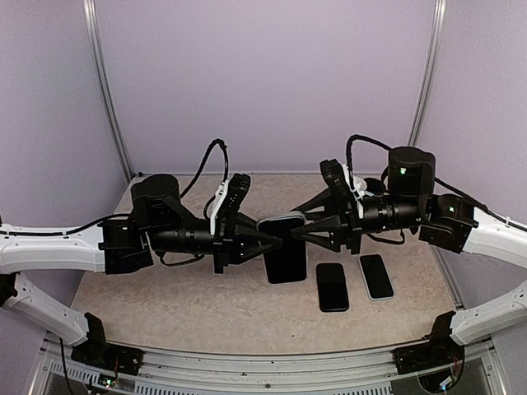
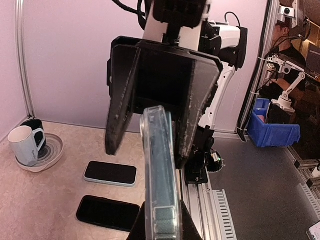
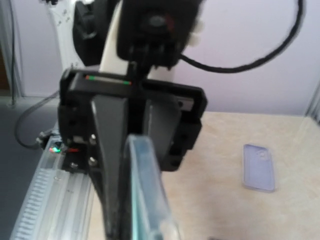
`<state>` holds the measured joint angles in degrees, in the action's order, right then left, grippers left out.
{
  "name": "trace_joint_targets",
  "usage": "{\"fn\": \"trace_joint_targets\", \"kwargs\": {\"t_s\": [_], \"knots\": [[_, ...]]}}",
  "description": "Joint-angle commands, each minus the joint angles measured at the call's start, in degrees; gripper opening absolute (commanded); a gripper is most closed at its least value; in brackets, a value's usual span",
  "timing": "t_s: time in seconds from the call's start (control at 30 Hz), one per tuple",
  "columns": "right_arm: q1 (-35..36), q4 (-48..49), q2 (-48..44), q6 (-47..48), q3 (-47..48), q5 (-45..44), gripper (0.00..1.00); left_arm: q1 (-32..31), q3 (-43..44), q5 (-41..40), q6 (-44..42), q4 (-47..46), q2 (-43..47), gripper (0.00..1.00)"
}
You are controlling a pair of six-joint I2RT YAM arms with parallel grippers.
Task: Put the phone into the phone case
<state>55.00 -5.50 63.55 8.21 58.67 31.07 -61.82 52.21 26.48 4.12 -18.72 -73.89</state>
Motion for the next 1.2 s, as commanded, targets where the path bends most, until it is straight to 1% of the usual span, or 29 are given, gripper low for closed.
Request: {"fn": "trace_joint_targets", "kwargs": {"t_s": [0.0,0.03,0.13,0.23,0.3,0.33,0.37,0.4,0.43,0.47,0.53,0.57,0.6,0.63,0.67,0.73,0.77,0.83,0.87,0.9,0.93,0.97,1.0,1.03,1.1,1.17], "knots": [[0.08,0.88,1.57,0.23,2.2,4.37,0.22,-0.61,0.9,-0.2,-1.3,-2.11,1.19,0.0],[0.1,0.68,1.92,0.21,2.39,4.74,0.0,-0.59,0.96,-0.29,-1.31,-2.11,1.2,0.0],[0.03,-1.19,3.15,-0.28,3.24,4.23,0.0,-0.74,1.06,-0.43,-1.6,-2.36,1.27,0.0],[-0.07,-1.42,3.33,-0.66,3.28,5.88,0.0,-0.88,0.97,-0.58,-1.66,-2.26,1.22,0.0],[-0.16,-1.29,3.42,-1.83,3.13,4.5,0.0,-0.93,0.97,-1.37,-1.46,-2.15,0.99,0.0],[-0.2,-1.11,3.42,-2.88,2.74,2.04,0.11,-0.85,0.9,-2.14,-1.32,-2.18,1.01,0.0],[-0.35,-1.29,3.28,-4.17,1.9,-0.3,0.4,-0.89,0.84,-3.13,-1.12,-2.26,1.15,0.0],[-0.67,-1.63,3.19,-4.59,0.8,-0.94,0.56,-0.83,0.82,-4.28,-0.81,-2.39,1.51,0.0],[-1.01,-1.56,2.89,-5.1,-1.27,-1.15,0.64,-0.7,0.59,-5.26,-0.55,-2.56,1.79,0.0],[-1.41,-0.81,2.57,-6.09,-3.17,-1.17,0.68,-0.48,0.21,-5.81,-0.24,-2.91,2.23,0.0],[-1.73,0.76,2.66,-7.93,-6.56,-2.2,0.71,0.0,-0.82,-5.76,0.54,-4.1,3.12,0.0],[-1.74,1.2,3.39,-10.07,-7.42,-2.31,0.69,0.26,-1.23,-5.48,1.24,-4.66,3.35,0.0],[-1.74,1.69,4.6,-10.87,-7.76,-0.98,0.64,0.52,-1.44,-5.14,1.71,-5.0,3.39,0.0],[-1.74,1.98,5.79,-11.62,-7.48,0.74,0.51,0.68,-1.52,-4.91,2.21,-5.16,3.23,0.0],[-1.74,2.48,6.77,-12.2,-7.12,2.19,0.34,0.96,-1.45,-4.6,2.62,-5.18,3.03,0.0],[-1.74,4.75,7.34,-13.13,-7.14,3.74,0.07,1.27,-1.16,-3.91,3.34,-5.1,2.05,0.0],[-1.74,6.05,6.99,-13.58,-7.69,3.67,0.0,1.33,-1.07,-3.88,3.69,-5.02,1.74,0.0],[-1.82,8.94,6.01,-15.32,-9.17,1.65,0.0,1.61,-0.78,-4.43,4.37,-4.33,1.11,0.0],[-2.06,9.53,5.77,-17.04,-9.72,-0.51,0.0,1.86,-0.52,-6.08,4.98,-3.53,0.71,0.06],[-2.76,9.46,6.03,-19.48,-10.03,-2.72,0.0,2.31,-0.31,-9.32,6.04,-2.64,0.46,0.31],[-3.92,8.32,6.94,-22.24,-9.88,-4.06,0.0,2.81,-0.27,-15.11,7.55,-1.58,0.21,0.69],[-5.63,6.59,8.4,-25.69,-9.42,-4.31,0.0,3.56,-0.36,-21.88,9.08,-0.31,-0.04,0.95],[-7.11,4.16,10.2,-28.97,-8.66,-4.35,0.0,4.89,-0.09,-28.64,11.11,1.5,-0.77,0.99],[-8.34,1.8,12.29,-31.78,-7.91,-4.49,0.0,6.73,1.05,-33.91,13.65,5.03,-1.6,0.99],[-8.59,-0.38,16.55,-37.09,-7.38,-3.95,0.0,11.85,4.74,-37.5,19.39,15.76,-6.0,0.99],[-8.68,-0.3,21.57,-42.53,-7.79,-1.5,0.0,16.57,7.48,-36.97,24.67,23.2,-10.09,0.99]]}}
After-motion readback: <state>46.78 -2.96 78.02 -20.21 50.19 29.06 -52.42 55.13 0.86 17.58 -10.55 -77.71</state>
